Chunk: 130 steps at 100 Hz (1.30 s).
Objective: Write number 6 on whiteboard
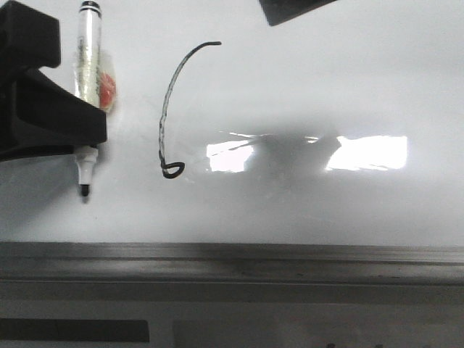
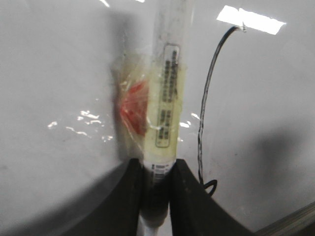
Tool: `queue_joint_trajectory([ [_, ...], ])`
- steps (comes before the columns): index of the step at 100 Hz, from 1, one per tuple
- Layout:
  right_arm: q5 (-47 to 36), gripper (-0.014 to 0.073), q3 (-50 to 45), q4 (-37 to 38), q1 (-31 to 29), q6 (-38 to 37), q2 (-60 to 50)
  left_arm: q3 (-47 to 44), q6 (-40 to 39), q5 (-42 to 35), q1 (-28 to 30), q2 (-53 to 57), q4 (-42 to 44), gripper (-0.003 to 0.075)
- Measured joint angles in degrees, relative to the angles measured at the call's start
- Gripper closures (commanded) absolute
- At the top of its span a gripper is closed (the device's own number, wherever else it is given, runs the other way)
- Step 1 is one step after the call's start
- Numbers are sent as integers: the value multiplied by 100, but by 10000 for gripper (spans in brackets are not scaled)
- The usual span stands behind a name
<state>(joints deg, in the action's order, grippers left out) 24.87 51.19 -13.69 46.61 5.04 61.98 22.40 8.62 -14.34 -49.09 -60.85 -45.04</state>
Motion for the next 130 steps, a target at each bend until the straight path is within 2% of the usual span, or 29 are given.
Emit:
queue_joint_trajectory([
  [5,0,85,0,0,0,0,0,13,0,57,92,14,-15,736],
  [12,0,85,0,0,0,0,0,24,0,160,199,41,5,667],
  [18,8,85,0,0,0,0,0,24,0,210,272,53,132,512],
  [19,8,85,0,0,0,0,0,24,0,227,273,53,147,512],
  [20,8,85,0,0,0,0,0,24,0,224,287,53,162,453],
  [21,8,85,0,0,0,0,0,24,0,238,288,53,185,453],
  [23,12,85,0,0,0,0,0,24,0,251,297,53,202,374],
  [26,22,85,0,0,0,0,0,24,0,262,303,58,226,318],
  [27,22,85,0,0,0,0,0,36,0,259,312,58,244,268],
  [28,22,85,0,0,0,0,0,37,0,269,312,67,258,268],
  [33,22,85,0,0,0,0,0,77,-4,274,312,73,296,173],
  [40,22,85,0,0,0,0,0,131,-32,280,312,100,331,138],
  [53,34,90,0,0,0,0,0,141,-76,253,312,212,342,162],
  [59,59,142,0,0,0,0,-23,129,-87,253,327,345,342,181],
  [64,73,243,0,0,0,0,-77,98,-93,295,341,517,331,212],
  [68,73,367,-35,0,0,0,-151,66,-93,353,362,737,365,253],
  [73,34,526,-103,0,0,0,-279,53,-93,411,376,1090,507,364],
  [76,-26,633,-169,0,0,0,-365,42,-93,426,376,1322,608,463],
  [78,-74,670,-199,0,0,0,-437,44,-93,456,376,1509,689,507],
  [83,-232,655,-354,0,0,0,-620,44,-101,485,376,1950,878,689],
  [86,-340,657,-443,0,0,0,-764,40,-101,513,376,2265,1018,738],
  [104,-1157,657,-1250,31,0,-11,-1612,-81,-101,639,376,3747,1693,741],
  [130,-2324,657,-2774,557,0,-19,-3314,-786,-101,1434,376,5497,2551,741],
])
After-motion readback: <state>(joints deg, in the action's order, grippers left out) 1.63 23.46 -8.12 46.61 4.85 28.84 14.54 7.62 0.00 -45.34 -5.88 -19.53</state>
